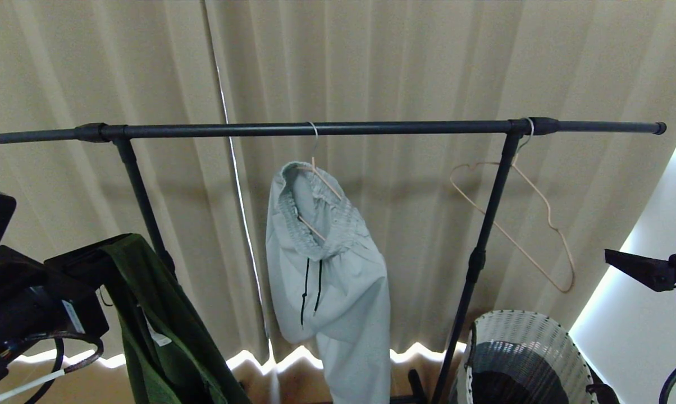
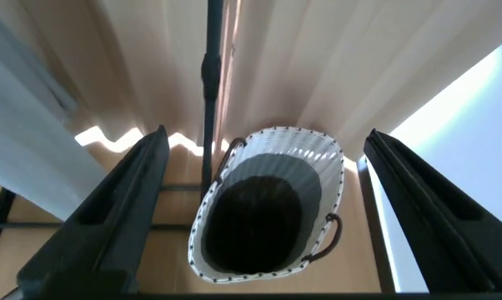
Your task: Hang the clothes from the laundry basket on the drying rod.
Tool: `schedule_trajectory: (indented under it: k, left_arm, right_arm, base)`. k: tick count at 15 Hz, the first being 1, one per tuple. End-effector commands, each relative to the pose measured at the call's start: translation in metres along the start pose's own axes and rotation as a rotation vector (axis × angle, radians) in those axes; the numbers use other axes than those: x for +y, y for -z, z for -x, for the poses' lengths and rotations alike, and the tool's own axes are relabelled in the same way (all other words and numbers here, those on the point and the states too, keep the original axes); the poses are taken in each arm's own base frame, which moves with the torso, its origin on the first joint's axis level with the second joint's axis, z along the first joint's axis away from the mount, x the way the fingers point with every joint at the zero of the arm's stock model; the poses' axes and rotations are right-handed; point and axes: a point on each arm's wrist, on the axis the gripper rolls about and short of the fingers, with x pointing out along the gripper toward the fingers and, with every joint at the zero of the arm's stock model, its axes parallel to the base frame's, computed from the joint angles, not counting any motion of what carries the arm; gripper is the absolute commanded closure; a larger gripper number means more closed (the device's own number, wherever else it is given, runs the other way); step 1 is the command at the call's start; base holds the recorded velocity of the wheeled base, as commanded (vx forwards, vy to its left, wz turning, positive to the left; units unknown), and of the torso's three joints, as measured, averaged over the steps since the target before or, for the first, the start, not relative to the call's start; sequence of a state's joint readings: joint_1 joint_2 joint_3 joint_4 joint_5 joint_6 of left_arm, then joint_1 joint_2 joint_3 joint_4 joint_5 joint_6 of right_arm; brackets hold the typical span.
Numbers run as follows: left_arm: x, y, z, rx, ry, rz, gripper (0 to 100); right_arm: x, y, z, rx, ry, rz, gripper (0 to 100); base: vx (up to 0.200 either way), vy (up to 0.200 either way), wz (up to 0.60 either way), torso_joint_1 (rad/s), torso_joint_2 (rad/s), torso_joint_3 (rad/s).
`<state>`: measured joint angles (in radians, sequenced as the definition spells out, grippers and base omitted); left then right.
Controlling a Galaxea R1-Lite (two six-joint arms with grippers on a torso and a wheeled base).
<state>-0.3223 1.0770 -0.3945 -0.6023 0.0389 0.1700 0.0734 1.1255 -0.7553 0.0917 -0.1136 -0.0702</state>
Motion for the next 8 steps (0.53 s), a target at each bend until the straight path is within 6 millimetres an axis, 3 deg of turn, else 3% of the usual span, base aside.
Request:
schedule_trajectory:
  k: [1, 8]
  left_arm:
    - [0.0, 0.0, -0.001, 0.003, -0.001, 0.001, 100]
    - [0.0, 0.003, 0.0, 0.01, 0.001, -0.008, 100]
  right_arm:
    - [0.001, 0.0, -0.01, 0.032, -0.004, 0.005, 0]
    - [0.004, -0.011, -0.03, 0.061, -0.016, 0.005, 0]
  base:
    - [0.2, 0.0, 0.0, -0.002, 0.01, 0.002]
    - [0.2, 0.0, 0.0, 0.004, 0.0, 0.003]
